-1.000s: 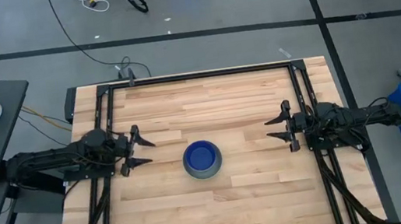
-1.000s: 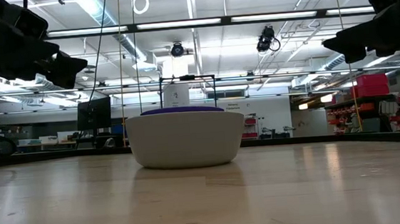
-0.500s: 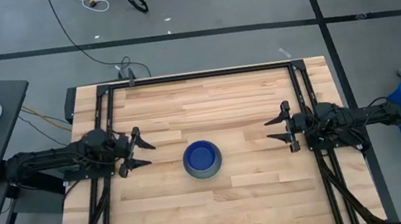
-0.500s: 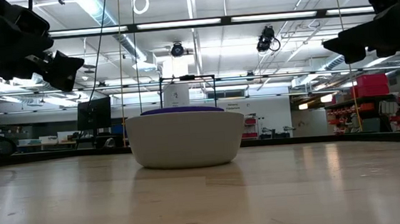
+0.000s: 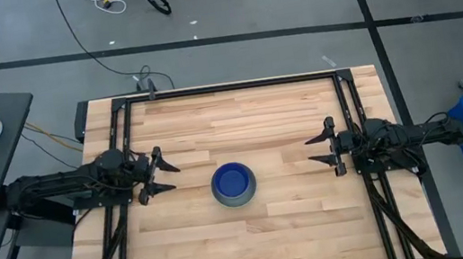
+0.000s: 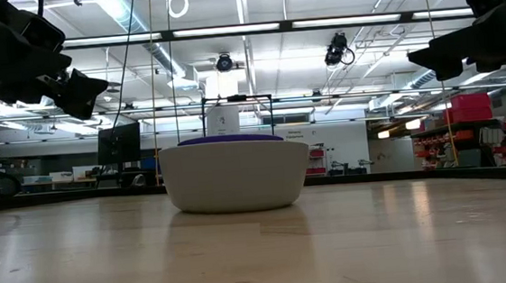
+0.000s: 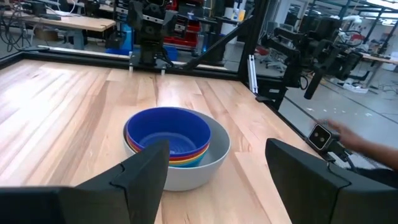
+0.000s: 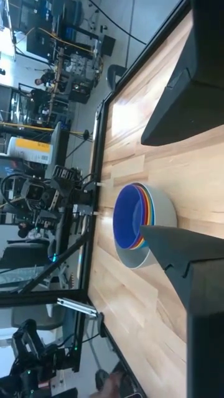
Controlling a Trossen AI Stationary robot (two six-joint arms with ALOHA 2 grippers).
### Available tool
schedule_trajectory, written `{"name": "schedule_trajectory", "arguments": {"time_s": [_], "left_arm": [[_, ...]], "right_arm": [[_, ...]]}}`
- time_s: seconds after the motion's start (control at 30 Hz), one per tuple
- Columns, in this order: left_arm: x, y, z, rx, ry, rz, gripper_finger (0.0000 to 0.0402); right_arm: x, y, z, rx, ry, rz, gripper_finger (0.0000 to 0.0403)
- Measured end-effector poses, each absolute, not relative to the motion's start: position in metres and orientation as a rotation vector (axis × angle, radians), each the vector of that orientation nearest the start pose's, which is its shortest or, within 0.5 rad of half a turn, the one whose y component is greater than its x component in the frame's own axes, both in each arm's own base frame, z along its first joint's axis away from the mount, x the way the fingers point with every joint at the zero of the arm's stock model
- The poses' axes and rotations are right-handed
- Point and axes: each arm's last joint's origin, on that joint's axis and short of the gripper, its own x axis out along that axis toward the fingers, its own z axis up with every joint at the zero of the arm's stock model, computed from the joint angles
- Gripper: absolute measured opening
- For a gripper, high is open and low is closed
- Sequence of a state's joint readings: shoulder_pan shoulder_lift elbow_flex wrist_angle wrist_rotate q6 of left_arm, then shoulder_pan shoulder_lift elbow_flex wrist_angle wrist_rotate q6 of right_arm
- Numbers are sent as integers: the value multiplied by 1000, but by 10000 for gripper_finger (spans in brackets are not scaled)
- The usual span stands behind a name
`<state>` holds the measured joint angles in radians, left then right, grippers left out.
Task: Nest bowls inside each other
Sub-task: Return to Home Position
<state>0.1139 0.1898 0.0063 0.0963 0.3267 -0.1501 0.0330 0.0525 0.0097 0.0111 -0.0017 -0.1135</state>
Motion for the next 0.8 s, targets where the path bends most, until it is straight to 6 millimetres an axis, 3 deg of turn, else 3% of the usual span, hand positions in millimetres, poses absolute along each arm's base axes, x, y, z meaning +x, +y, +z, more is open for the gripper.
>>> {"name": "schedule_trajectory", "arguments": {"time_s": [0.8], "left_arm": [[108,3,159,-169,101,-205,275]], "right_arm": [[100,3,164,-114,29,37,270]]}}
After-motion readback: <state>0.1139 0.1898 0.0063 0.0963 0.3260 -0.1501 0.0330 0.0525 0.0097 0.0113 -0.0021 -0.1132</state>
